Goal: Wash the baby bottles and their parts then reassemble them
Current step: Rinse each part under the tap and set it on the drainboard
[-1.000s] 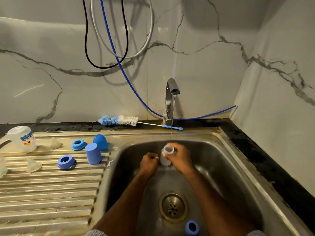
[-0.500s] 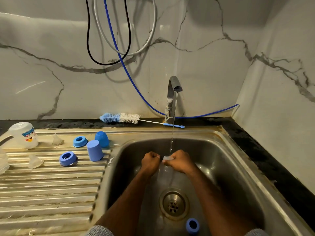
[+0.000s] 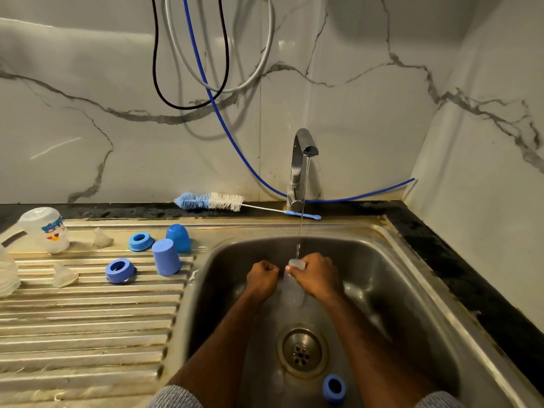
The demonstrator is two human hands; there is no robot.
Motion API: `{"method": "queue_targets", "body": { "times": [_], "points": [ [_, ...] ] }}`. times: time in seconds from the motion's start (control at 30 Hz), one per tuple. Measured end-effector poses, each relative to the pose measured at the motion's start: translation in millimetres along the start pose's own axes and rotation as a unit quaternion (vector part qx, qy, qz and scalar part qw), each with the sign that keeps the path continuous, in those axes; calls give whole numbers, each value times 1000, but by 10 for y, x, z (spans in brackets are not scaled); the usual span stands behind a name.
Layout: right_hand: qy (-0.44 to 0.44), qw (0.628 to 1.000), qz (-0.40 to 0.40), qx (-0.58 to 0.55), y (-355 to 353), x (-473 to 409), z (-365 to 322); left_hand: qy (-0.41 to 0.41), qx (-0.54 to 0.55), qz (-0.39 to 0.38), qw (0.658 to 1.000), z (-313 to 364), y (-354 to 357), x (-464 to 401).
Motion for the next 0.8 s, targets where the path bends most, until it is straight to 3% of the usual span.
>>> {"method": "queue_targets", "body": {
  "times": [0.17,0.23,0.3,0.4,0.53,0.63,0.8],
  "points": [
    [12,997,-23,-70,-4,-14,14,-8,-12,-55,998,23,43,59],
    [15,996,-16,-90,-41,-25,16,-33,32,-100,994,-3,87,103],
    [-5,988,-58,-146,-29,-6,-41,-48,92,-120,987,-13,102,125],
    [-43,964,-157,-208,50,68,-106,-33,127,-101,986,6,53,109],
    [-24,975,-123,-184,66,24,-27,-15,76,-112,991,-4,42,94],
    [-14,995,-30,-95,21,22,3,3,46,-77,996,8,35,57],
    [-1,994,-70,-80,72,31,1,-12,68,8,998,-20,-68,-18]
  ]
}}
Point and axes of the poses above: each hand's wrist, its own x-axis away from the middle knuckle, its own y-axis out of the palm, z = x × y, the point moved 5 cm from there along -x, towards the middle knuckle, and after that the axes turned 13 degrees about x, right-handed, at the moved point
